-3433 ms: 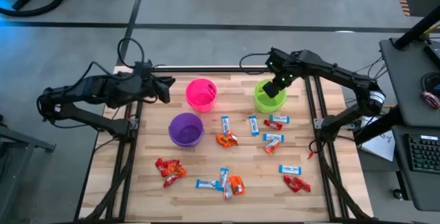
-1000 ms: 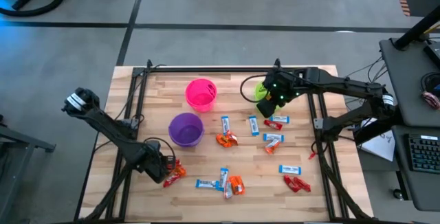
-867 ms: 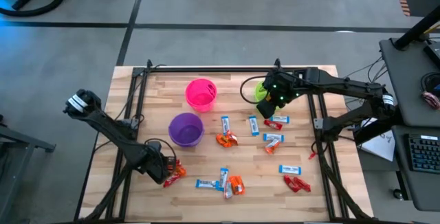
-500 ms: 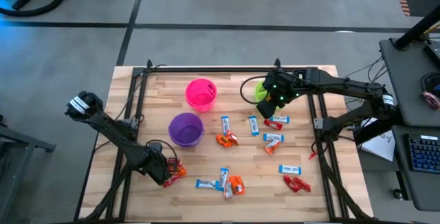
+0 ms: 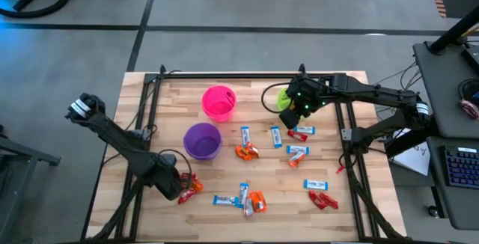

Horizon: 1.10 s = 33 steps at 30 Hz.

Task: Sort candy
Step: Put the red chocolate into the purple bucket

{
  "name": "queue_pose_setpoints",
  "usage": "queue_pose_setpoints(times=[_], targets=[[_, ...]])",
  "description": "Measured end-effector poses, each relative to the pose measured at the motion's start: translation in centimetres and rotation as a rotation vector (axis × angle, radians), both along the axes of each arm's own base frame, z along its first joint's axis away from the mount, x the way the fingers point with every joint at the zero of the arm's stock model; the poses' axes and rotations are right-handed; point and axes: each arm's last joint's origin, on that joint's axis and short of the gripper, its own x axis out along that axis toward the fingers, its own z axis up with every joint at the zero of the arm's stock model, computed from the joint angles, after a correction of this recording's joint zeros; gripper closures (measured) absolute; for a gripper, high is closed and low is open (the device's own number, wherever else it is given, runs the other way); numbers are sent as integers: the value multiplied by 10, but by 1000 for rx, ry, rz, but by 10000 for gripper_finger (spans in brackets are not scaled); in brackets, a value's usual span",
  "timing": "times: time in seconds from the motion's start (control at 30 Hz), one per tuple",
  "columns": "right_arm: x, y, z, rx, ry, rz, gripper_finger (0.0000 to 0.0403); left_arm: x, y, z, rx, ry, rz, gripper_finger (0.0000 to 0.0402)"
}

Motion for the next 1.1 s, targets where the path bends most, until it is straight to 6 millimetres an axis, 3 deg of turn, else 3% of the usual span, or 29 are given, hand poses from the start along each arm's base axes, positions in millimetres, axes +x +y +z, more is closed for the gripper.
queue_pose_setpoints(times=[0.13, 0.27, 0.4, 0.53, 0.7, 1.1], targets=[[0, 0, 0, -9, 1, 0, 181, -4, 4, 39, -26, -82, -53, 399], [0, 0, 0, -14, -2, 3, 181, -5, 11, 88, 37, -287, -138, 399], [1, -1, 0, -28, -3, 13, 181, -5, 23, 133, 240, -540, -214, 399], [1, -1, 0, -46, 1, 11, 181, -1, 42, 162, 529, -652, -215, 400], [1, -1, 0, -50, 1, 13, 181, 14, 67, 173, 730, -604, -219, 400], [0, -1, 0, -54, 3, 21, 182, 58, 108, 152, 769, -362, -304, 400]])
